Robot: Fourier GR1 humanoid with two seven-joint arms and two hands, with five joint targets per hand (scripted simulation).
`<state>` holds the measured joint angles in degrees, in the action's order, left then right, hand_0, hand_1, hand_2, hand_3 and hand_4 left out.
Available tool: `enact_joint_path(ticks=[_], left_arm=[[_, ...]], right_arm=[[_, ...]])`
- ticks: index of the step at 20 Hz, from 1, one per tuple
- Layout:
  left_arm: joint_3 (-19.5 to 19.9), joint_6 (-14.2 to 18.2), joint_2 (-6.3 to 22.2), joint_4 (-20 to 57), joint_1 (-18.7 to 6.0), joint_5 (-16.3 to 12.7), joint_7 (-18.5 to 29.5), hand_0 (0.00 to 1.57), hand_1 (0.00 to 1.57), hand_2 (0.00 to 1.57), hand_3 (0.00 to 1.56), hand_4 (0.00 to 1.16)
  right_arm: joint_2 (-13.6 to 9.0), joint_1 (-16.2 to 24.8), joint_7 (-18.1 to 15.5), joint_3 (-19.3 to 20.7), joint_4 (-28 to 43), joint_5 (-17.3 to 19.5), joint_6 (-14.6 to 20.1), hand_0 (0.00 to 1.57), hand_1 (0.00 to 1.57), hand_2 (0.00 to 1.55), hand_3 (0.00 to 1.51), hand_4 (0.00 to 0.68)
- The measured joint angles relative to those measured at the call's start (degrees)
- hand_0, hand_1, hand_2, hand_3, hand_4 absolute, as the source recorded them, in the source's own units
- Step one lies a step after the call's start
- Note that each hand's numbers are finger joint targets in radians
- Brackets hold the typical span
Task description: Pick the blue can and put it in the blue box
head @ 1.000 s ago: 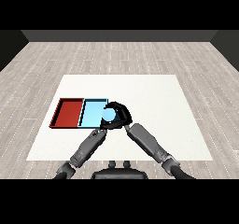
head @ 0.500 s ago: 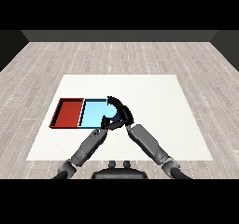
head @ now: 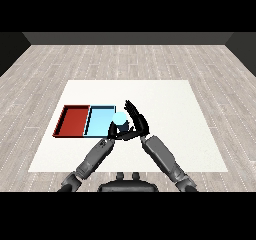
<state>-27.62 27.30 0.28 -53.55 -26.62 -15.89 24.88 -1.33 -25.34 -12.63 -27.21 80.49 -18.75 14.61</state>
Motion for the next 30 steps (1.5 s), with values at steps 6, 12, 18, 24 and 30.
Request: enact_joint_path(ticks=[6,12,18,24,30], left_arm=[[2.9,-1.2,0.7,0.4,0.1,1.8,-0.4,1.57,1.57,1.57,1.49,1.13],[4.4,-1.4,2.0,1.5,-0.1,3.4,-0.7,1.57,1.57,1.57,1.49,1.13],[7.7,-2.3,5.2,3.4,-1.3,4.8,-3.3,1.57,1.57,1.57,1.49,1.15],[14.2,-4.7,11.3,11.0,-4.0,3.4,-5.8,1.57,1.57,1.57,1.51,1.08],[18.6,-6.2,15.0,23.7,-10.0,3.8,-9.5,1.57,1.57,1.57,1.49,1.05]], right_arm=[[-3.1,5.6,1.1,4.3,7.3,-0.1,-3.1,0.00,0.00,0.00,0.00,0.000],[-6.4,13.5,-0.8,9.6,15.0,-2.7,-5.7,0.00,0.00,0.00,0.00,0.000],[-9.9,20.0,-2.8,16.3,20.4,-5.4,-8.2,0.00,0.00,0.00,0.00,0.000],[-11.6,22.4,-1.9,19.9,21.6,-6.2,-8.6,0.00,0.00,0.00,0.00,0.000],[-11.2,22.2,-2.6,21.6,19.5,-5.7,-8.6,0.00,0.00,0.00,0.00,0.000]])
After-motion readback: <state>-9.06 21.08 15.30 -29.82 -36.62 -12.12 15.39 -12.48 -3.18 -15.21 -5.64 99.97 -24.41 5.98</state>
